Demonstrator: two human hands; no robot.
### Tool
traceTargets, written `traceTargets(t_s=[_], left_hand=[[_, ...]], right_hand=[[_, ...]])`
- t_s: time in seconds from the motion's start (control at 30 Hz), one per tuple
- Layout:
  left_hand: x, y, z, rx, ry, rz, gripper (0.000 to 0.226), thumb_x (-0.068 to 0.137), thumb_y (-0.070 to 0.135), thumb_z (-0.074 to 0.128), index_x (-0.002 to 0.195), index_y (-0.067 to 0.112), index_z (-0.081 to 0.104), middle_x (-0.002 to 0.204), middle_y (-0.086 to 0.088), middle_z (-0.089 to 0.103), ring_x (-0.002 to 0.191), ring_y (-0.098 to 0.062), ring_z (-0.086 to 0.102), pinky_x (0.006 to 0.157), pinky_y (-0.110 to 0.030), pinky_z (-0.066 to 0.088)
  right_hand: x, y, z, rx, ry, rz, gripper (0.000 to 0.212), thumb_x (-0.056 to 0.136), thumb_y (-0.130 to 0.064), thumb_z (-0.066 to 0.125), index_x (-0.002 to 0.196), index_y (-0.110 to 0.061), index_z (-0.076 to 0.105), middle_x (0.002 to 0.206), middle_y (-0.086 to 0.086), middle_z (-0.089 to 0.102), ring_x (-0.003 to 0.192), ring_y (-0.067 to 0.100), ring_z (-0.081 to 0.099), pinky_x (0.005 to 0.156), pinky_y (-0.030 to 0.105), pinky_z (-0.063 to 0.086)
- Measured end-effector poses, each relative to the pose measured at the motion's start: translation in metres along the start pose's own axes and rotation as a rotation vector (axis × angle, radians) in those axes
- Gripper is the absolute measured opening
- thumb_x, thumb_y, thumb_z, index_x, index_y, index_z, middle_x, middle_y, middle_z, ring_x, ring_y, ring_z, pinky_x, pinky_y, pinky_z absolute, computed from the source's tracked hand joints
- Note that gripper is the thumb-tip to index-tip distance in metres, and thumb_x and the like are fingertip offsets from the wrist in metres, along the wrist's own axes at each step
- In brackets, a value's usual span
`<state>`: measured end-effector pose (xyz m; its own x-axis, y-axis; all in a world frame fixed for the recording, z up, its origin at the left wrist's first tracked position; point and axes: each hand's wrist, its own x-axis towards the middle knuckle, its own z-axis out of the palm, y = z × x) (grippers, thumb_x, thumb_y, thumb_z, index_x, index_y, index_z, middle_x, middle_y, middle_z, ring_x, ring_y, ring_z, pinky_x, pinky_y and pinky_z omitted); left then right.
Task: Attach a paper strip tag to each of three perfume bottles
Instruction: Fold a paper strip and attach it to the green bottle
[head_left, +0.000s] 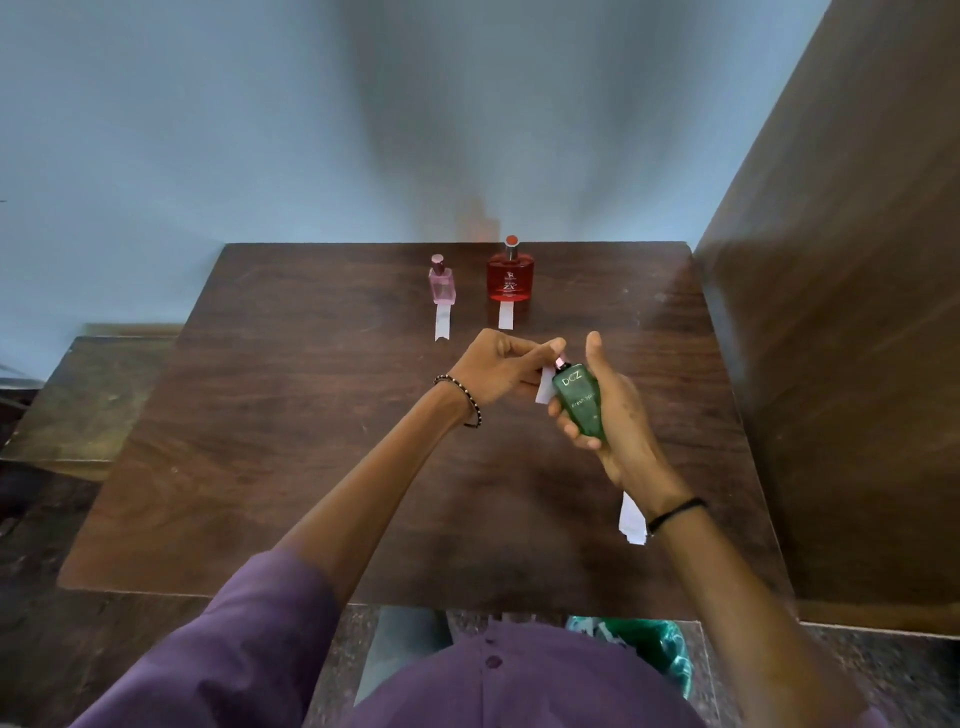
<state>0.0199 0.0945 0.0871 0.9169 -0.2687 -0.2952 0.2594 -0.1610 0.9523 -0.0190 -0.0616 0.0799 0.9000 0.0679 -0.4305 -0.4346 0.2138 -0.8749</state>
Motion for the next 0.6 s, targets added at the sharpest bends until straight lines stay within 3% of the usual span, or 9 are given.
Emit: traceTargets(t_s=[0.1, 0.23, 0.4, 0.5, 0.6], left_hand=[[0.014, 0.0, 0.001, -0.026, 0.0, -0.026, 0.035, 0.096, 0.032, 0.065, 0.102, -0.001, 0.075, 0.091, -0.013, 0.077, 0.08, -0.016, 0.075, 0.071, -0.024, 0.06], [0.029, -0.005, 0.002, -0.1, -0.012, -0.05, 0.035, 0.096, 0.031, 0.063, 0.097, -0.002, 0.074, 0.078, -0.005, 0.076, 0.073, -0.013, 0.073, 0.07, -0.024, 0.06], [0.046, -0.021, 0.003, -0.226, 0.005, -0.118, 0.04, 0.103, 0.033, 0.051, 0.103, -0.001, 0.07, 0.09, -0.014, 0.073, 0.078, -0.018, 0.073, 0.075, -0.028, 0.062], [0.061, -0.035, 0.001, -0.271, 0.062, -0.136, 0.026, 0.101, 0.012, 0.056, 0.115, -0.008, 0.066, 0.091, -0.014, 0.071, 0.072, -0.011, 0.073, 0.072, -0.026, 0.062], [0.078, -0.048, -0.002, -0.249, 0.091, -0.175, 0.026, 0.097, -0.004, 0.057, 0.12, -0.012, 0.062, 0.095, -0.017, 0.068, 0.076, -0.015, 0.07, 0.071, -0.025, 0.062]], right_hand=[[0.007, 0.0, -0.005, -0.025, -0.028, -0.065, 0.045, 0.1, -0.047, 0.053, 0.11, -0.003, 0.055, 0.075, 0.019, 0.066, 0.042, 0.019, 0.052, 0.032, 0.018, 0.03], [0.02, 0.005, -0.012, -0.007, -0.044, -0.099, 0.009, 0.099, -0.017, 0.049, 0.099, -0.008, 0.048, 0.074, 0.02, 0.066, 0.045, 0.023, 0.053, 0.035, 0.02, 0.03], [0.038, 0.011, -0.018, -0.066, 0.007, -0.119, 0.009, 0.098, -0.013, 0.051, 0.09, -0.009, 0.048, 0.079, 0.019, 0.072, 0.053, 0.027, 0.059, 0.042, 0.026, 0.04], [0.052, 0.016, -0.024, -0.145, 0.082, -0.138, 0.009, 0.096, -0.017, 0.054, 0.087, -0.014, 0.057, 0.082, 0.013, 0.077, 0.062, 0.022, 0.064, 0.054, 0.029, 0.049], [0.069, 0.017, -0.03, -0.224, 0.124, -0.128, 0.011, 0.094, -0.019, 0.059, 0.084, -0.019, 0.057, 0.087, 0.006, 0.079, 0.078, 0.017, 0.072, 0.062, 0.028, 0.05]])
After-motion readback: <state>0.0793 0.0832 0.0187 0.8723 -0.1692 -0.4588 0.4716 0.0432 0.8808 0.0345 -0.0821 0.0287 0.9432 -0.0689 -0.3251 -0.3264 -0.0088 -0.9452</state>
